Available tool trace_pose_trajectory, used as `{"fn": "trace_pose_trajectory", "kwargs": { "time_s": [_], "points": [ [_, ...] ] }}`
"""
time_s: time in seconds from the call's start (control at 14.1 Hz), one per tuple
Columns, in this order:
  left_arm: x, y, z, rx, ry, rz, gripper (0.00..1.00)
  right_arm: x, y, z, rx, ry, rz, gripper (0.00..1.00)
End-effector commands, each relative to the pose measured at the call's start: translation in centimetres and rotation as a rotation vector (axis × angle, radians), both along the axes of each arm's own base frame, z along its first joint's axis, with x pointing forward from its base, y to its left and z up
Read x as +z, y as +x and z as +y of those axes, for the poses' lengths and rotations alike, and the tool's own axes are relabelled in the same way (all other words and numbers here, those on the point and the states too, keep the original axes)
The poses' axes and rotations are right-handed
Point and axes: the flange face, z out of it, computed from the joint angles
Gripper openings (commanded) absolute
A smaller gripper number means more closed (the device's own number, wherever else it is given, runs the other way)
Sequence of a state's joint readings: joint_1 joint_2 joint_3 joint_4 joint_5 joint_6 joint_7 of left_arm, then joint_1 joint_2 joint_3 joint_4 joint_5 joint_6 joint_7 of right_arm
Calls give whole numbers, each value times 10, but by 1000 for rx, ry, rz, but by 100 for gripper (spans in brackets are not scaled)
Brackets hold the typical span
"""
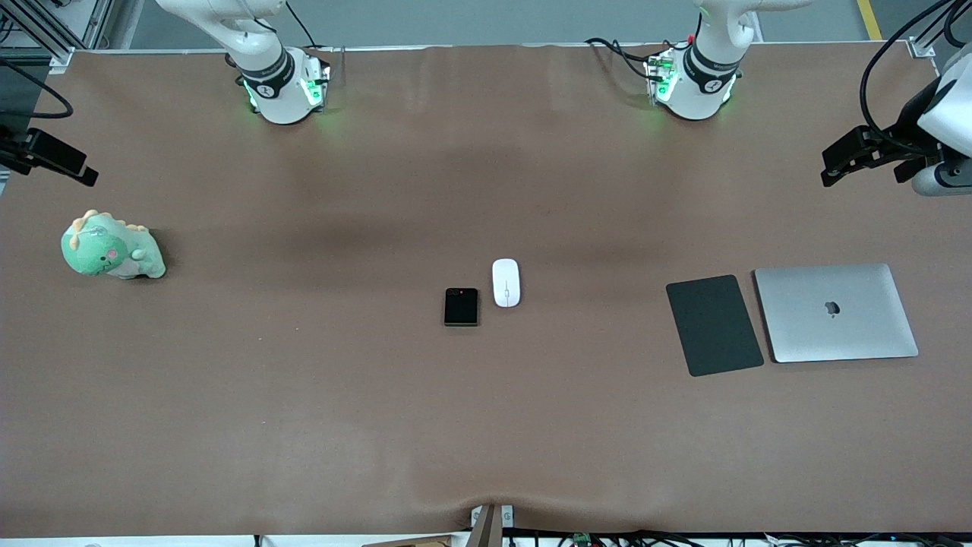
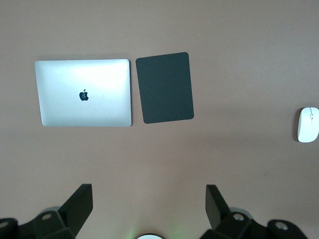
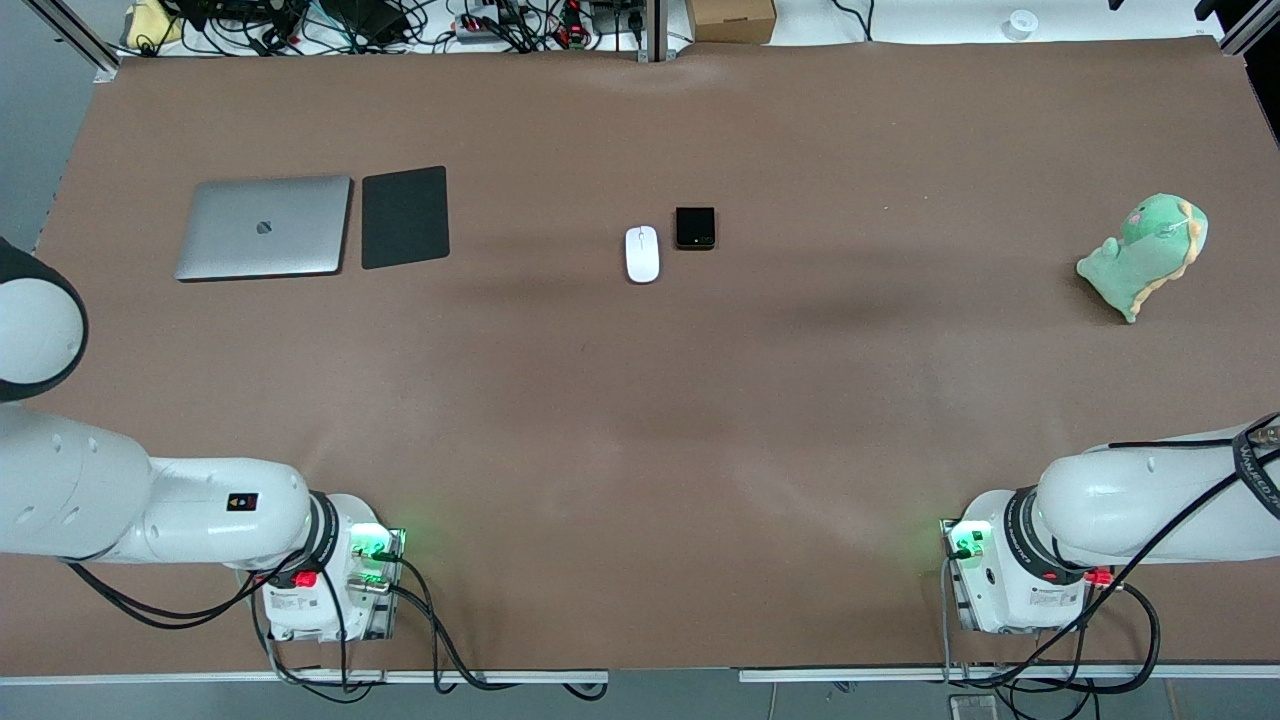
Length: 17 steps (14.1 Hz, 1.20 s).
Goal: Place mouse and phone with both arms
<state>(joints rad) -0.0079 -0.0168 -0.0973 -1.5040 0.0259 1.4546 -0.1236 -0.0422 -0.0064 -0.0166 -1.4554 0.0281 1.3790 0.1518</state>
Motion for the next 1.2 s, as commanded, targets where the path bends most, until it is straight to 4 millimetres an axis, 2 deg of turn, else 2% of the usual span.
{"fn": "trace_pose_trajectory", "kwargs": {
  "time_s": [0.0,0.21,0.57,1.13],
  "points": [
    [5,0,3,-13,7,4,100,6,-1,-2,0,8,-11,100],
    [5,1,4,-12,16,3,100,4,0,5,14,8,-8,100],
    [1,2,3,-12,16,9,100,6,-1,-1,1,7,-11,100],
    [-24,16,-12,-21,1,47,100,6,-1,-3,-2,4,-11,100]
  ]
}}
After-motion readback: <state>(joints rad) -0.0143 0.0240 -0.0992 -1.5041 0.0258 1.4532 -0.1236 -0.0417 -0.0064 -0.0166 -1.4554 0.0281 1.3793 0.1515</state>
